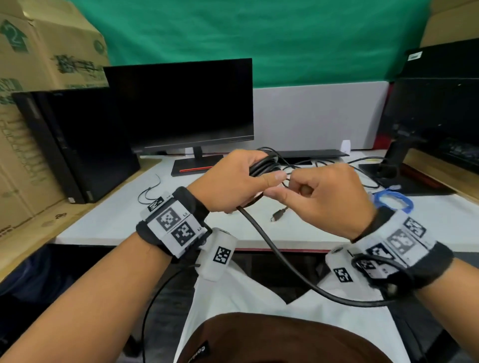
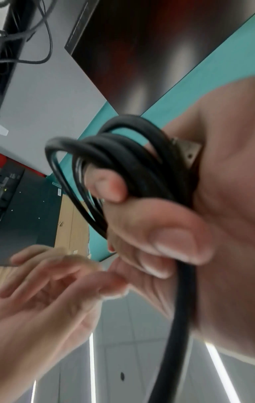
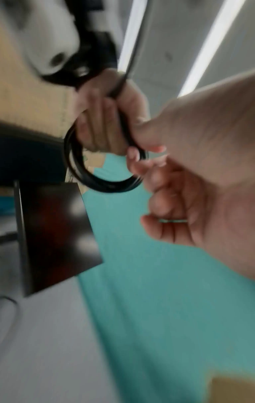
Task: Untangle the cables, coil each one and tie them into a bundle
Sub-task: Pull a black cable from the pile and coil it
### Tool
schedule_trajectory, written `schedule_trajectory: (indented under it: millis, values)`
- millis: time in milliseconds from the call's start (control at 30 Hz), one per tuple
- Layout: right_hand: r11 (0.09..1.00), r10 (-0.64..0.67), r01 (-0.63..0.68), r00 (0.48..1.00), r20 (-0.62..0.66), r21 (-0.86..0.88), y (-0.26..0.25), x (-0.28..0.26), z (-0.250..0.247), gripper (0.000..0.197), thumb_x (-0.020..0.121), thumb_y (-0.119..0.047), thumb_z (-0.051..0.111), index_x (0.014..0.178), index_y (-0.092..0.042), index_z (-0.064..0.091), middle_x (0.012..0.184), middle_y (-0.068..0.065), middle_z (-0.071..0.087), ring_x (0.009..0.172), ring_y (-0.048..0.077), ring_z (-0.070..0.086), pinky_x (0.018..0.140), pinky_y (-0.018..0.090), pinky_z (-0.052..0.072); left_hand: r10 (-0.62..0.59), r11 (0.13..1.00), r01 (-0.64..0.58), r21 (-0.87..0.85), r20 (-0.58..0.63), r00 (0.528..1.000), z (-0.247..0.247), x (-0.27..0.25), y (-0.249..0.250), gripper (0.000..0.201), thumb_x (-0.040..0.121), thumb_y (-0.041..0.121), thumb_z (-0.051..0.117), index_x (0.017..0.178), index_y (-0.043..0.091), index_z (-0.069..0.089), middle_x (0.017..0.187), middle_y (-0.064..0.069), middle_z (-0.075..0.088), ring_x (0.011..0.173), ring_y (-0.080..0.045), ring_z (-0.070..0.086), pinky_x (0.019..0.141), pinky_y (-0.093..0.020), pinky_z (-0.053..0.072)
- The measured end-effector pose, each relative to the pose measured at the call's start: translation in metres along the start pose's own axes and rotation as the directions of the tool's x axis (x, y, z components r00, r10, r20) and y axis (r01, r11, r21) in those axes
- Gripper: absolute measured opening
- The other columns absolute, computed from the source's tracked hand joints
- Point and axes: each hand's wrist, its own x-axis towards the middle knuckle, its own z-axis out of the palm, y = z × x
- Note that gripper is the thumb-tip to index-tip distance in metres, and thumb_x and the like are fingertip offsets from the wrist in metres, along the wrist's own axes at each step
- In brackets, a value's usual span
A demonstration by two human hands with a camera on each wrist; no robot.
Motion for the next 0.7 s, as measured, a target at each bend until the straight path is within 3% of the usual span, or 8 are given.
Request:
schedule_trajectory:
  millis: [67, 100, 167, 233, 300, 400, 567, 700]
  values:
    - [0.977, -0.008, -0.004, 0.998, 0.056, 0.211, 0.005, 0.003, -0.001, 0.058, 0.083, -0.066, 0.058, 0.05, -0.018, 0.058, 0.038, -0.012, 0.036, 0.038, 0.004, 0.036, 0.049, 0.02, 0.033, -0.007, 0.999, 0.008, 0.051, -0.027, 1.0, -0.001, 0.002, -0.005, 0.029, 0.095, 0.037, 0.064, 0.081, 0.013, 0.057, 0.054, 0.003, 0.046, 0.043, -0.016, 0.04, 0.038, -0.025, 0.035]
    - [0.918, -0.016, -0.095, 0.961, 0.277, 0.385, 0.009, 0.005, -0.006, 0.055, 0.084, -0.063, 0.056, 0.057, -0.017, 0.064, 0.041, -0.009, 0.045, 0.04, 0.004, 0.041, 0.05, 0.014, 0.035, -0.011, 0.996, 0.013, 0.085, -0.033, 0.999, -0.001, 0.004, -0.007, 0.029, 0.094, 0.039, 0.065, 0.078, 0.017, 0.056, 0.057, 0.002, 0.046, 0.047, -0.017, 0.04, 0.042, -0.03, 0.037]
    - [0.843, -0.142, -0.337, 0.612, 0.778, 0.419, 0.008, 0.007, -0.018, 0.038, 0.082, -0.054, 0.063, 0.081, -0.018, 0.075, 0.06, 0.005, 0.064, 0.052, 0.007, 0.052, 0.06, 0.012, 0.041, -0.01, 0.985, 0.019, 0.17, -0.058, 0.998, -0.002, 0.005, -0.012, 0.031, 0.093, 0.043, 0.065, 0.073, 0.024, 0.051, 0.059, 0.003, 0.045, 0.05, -0.014, 0.04, 0.049, -0.032, 0.039]
    - [0.897, -0.192, -0.343, 0.261, 0.946, 0.277, 0.002, 0.006, -0.026, 0.034, 0.076, -0.047, 0.077, 0.096, -0.021, 0.075, 0.07, 0.003, 0.068, 0.059, 0.007, 0.053, 0.059, 0.016, 0.042, 0.003, 0.971, 0.021, 0.237, -0.101, 0.995, -0.006, 0.007, -0.016, 0.034, 0.093, 0.045, 0.064, 0.07, 0.025, 0.049, 0.057, 0.009, 0.043, 0.048, -0.007, 0.037, 0.048, -0.022, 0.036]
    - [0.93, -0.178, -0.293, 0.173, 0.969, 0.223, -0.004, 0.002, -0.028, 0.036, 0.074, -0.046, 0.081, 0.098, -0.02, 0.074, 0.067, -0.005, 0.064, 0.055, 0.006, 0.048, 0.052, 0.017, 0.039, 0.023, 0.956, 0.018, 0.293, -0.138, 0.99, -0.011, 0.009, -0.019, 0.039, 0.093, 0.047, 0.063, 0.073, 0.017, 0.05, 0.059, 0.008, 0.042, 0.049, -0.006, 0.035, 0.047, -0.018, 0.032]
    - [0.931, -0.169, -0.288, 0.201, 0.965, 0.223, -0.011, 0.0, -0.022, 0.048, 0.07, -0.057, 0.077, 0.102, -0.021, 0.073, 0.061, -0.003, 0.054, 0.052, 0.012, 0.04, 0.05, 0.022, 0.034, 0.04, 0.929, 0.027, 0.37, -0.175, 0.984, -0.011, 0.01, -0.022, 0.042, 0.094, 0.047, 0.062, 0.071, 0.016, 0.045, 0.061, 0.007, 0.039, 0.051, -0.006, 0.036, 0.05, -0.018, 0.032]
    - [0.906, -0.144, -0.229, 0.625, 0.767, 0.357, -0.024, -0.006, 0.004, 0.03, 0.082, -0.039, 0.078, 0.098, -0.023, 0.058, 0.063, -0.007, 0.057, 0.046, 0.003, 0.045, 0.048, 0.014, 0.035, 0.024, 0.947, 0.068, 0.313, -0.282, 0.959, -0.006, 0.014, -0.024, 0.042, 0.095, 0.043, 0.062, 0.067, 0.019, 0.043, 0.057, 0.009, 0.039, 0.049, -0.006, 0.035, 0.049, -0.018, 0.032]
    - [0.856, -0.206, -0.198, 0.718, 0.665, 0.478, -0.02, -0.007, 0.001, 0.04, 0.092, -0.009, 0.068, 0.115, -0.034, 0.047, 0.105, -0.009, 0.061, 0.065, 0.014, 0.07, 0.06, 0.018, 0.051, 0.024, 0.976, 0.045, 0.211, -0.312, 0.95, -0.008, 0.014, -0.024, 0.044, 0.097, 0.038, 0.062, 0.06, 0.027, 0.041, 0.044, 0.016, 0.041, 0.042, -0.004, 0.036, 0.044, -0.013, 0.03]
